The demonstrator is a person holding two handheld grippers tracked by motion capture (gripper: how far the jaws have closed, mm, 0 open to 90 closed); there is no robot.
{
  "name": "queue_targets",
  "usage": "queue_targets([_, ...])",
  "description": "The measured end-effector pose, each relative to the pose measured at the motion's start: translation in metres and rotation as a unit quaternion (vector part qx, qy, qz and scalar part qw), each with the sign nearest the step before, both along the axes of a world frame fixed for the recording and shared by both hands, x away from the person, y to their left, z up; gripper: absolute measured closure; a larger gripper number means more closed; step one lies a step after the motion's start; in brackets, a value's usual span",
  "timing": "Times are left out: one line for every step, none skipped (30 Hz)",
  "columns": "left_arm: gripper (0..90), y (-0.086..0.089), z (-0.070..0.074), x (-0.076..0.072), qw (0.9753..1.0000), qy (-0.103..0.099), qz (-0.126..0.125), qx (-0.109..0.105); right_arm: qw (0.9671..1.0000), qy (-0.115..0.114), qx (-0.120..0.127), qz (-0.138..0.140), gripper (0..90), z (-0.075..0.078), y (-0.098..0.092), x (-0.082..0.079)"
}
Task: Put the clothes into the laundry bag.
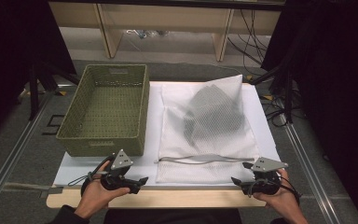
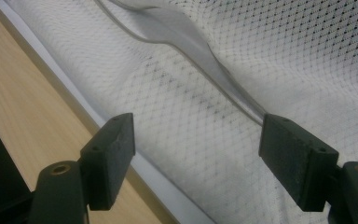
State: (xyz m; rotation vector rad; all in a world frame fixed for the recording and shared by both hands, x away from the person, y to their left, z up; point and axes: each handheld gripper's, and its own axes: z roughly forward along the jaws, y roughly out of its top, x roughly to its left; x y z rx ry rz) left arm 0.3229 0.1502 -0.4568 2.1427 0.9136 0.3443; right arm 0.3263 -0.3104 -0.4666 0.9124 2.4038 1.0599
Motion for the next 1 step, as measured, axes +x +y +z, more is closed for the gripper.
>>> queue_targets([17.6,-0.0001,0.0001,0.0001,1.0000,0.003,0.002,-0.001,1.0000,0.002,0.000,-0.001,27.8,0.0001,0.0002,0.0000])
